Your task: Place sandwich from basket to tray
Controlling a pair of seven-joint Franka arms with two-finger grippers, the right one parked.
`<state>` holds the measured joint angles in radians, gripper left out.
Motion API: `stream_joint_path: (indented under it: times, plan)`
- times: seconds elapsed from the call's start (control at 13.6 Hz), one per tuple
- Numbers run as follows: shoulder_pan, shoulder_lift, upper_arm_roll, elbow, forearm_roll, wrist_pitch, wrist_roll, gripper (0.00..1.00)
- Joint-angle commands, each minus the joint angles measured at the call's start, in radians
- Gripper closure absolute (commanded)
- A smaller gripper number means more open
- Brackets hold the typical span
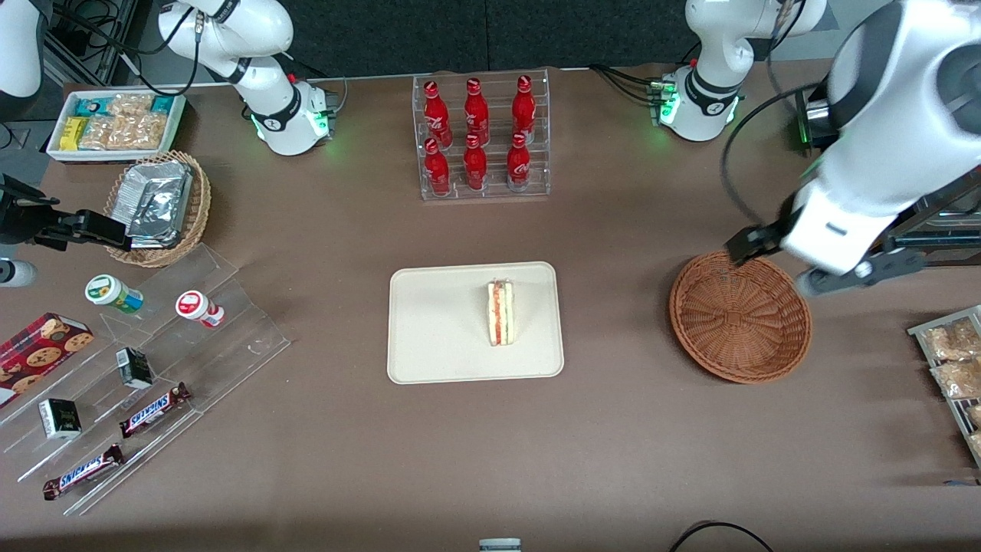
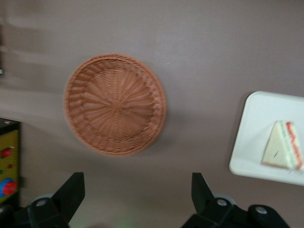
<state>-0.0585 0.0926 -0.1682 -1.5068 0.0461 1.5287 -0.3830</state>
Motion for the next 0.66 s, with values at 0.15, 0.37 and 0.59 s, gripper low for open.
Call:
stream_joint_path:
  times: [0.15,0.37,0.59]
  plan:
    - [0.052,-0.238,0.082,-0.232,-0.045,0.014,0.272,0.01]
    - [0.048,-0.251,0.127,-0.236,-0.045,0.002,0.296,0.01]
    - [0.048,-0.173,0.125,-0.129,-0.048,-0.062,0.308,0.01]
